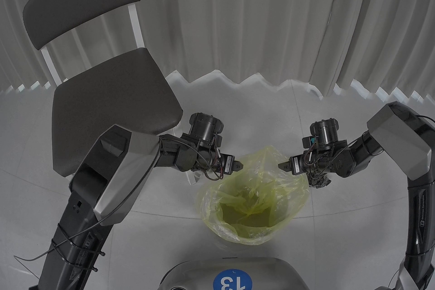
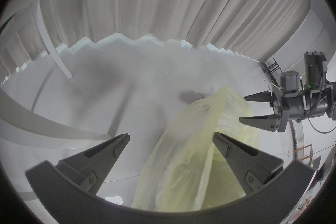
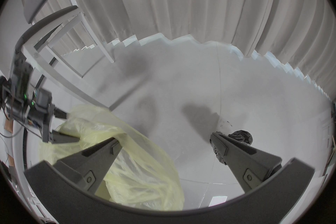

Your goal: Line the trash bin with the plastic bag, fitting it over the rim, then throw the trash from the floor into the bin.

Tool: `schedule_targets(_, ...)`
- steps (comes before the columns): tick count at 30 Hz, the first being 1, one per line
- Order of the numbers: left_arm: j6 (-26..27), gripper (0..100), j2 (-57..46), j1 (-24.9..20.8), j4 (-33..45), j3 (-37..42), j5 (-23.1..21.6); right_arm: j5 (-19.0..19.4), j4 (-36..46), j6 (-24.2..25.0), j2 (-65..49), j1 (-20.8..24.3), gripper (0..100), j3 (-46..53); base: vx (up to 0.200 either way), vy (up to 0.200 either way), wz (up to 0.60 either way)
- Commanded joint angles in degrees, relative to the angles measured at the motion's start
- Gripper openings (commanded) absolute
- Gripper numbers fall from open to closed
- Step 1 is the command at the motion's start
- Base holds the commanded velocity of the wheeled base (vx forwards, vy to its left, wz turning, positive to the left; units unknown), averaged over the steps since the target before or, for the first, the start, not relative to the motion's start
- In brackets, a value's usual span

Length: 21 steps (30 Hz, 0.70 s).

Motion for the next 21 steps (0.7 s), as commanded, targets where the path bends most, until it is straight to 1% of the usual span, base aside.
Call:
schedule_targets(1, 0.76, 100, 6.03, 1.34, 2.56, -0.98, 0.70, 0.00, 0.17, -0.05, 2.83, -1.32, 100, -2.95, 0.000, 0.000, 0.00)
schedule_targets(6, 0.58, 100, 10.33, 2.92, 8.54, -0.98, 0.88, -0.09, -0.01, 0.04, 4.86, -2.11, 100, -5.85, 0.000, 0.000, 0.00)
schedule_targets(9, -0.48, 100, 11.91, 3.36, 12.32, -0.98, 1.06, -0.09, -0.36, 0.04, 4.59, -2.20, 100, -6.02, 0.000, 0.000, 0.00)
schedule_targets(16, -5.40, 100, 12.18, 2.57, 25.06, -0.98, 0.44, 0.00, -0.36, 0.13, 3.54, -2.37, 100, -4.18, 0.000, 0.000, 0.00)
schedule_targets(21, -6.98, 100, 14.64, 1.78, 35.96, -0.98, -0.26, 0.26, -0.45, -0.05, 2.31, -2.72, 100, -2.51, 0.000, 0.000, 0.00)
